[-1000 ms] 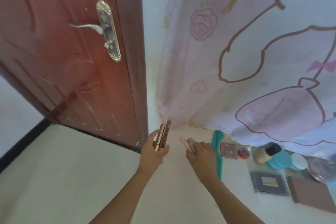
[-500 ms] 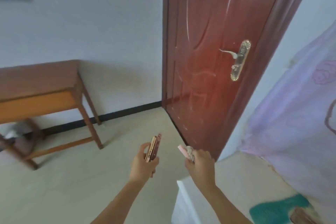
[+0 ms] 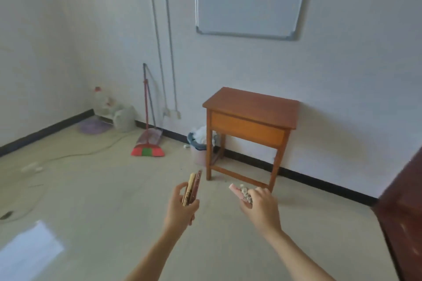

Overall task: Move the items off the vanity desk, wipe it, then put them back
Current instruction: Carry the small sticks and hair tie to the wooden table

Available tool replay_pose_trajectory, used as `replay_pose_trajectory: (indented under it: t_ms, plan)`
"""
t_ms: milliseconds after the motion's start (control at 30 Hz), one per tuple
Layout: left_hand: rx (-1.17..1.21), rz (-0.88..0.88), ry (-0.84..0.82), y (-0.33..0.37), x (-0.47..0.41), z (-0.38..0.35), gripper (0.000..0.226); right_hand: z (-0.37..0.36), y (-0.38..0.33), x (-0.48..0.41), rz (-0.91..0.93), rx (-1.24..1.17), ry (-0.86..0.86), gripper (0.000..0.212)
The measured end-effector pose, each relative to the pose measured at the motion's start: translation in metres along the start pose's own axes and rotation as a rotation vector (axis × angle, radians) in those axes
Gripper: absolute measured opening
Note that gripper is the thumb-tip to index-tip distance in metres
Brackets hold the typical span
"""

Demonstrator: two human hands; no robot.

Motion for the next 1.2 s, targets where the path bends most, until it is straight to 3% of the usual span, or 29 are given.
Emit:
replay_pose_trajectory:
  t_ms: [167, 333, 767, 1200]
  plan:
    - [-0.017, 0.014, 0.122, -0.012, -0.027, 0.117, 0.042, -0.056, -0.087, -0.057, 0.084, -0.068, -0.032, 0.031]
    - [-0.009, 0.030, 0.157, -0.029, -0.070, 0.162, 0.043, -0.092, -0.121, -0.100, 0.133, -0.040, -0.069, 0.035]
    - [-0.111, -0.043, 0.030, 0.031, -0.296, 0.150, 0.044, -0.164, -0.082, -0.302, 0.082, -0.053, 0.011, 0.032]
    - [-0.129, 0.008, -0.035, 0.041, -0.509, 0.140, 0.037, -0.245, -0.024, -0.467, 0.010, 0.112, -0.067, 0.036]
Point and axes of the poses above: each hand's wrist, its own x-axis away from the middle knuckle, its own z-axis out of the back of the hand, y = z × x, the point moved 5 cm from there along -x, towards the middle knuckle, and after that the axes turned 7 degrees about -y, right-handed, at the moved point
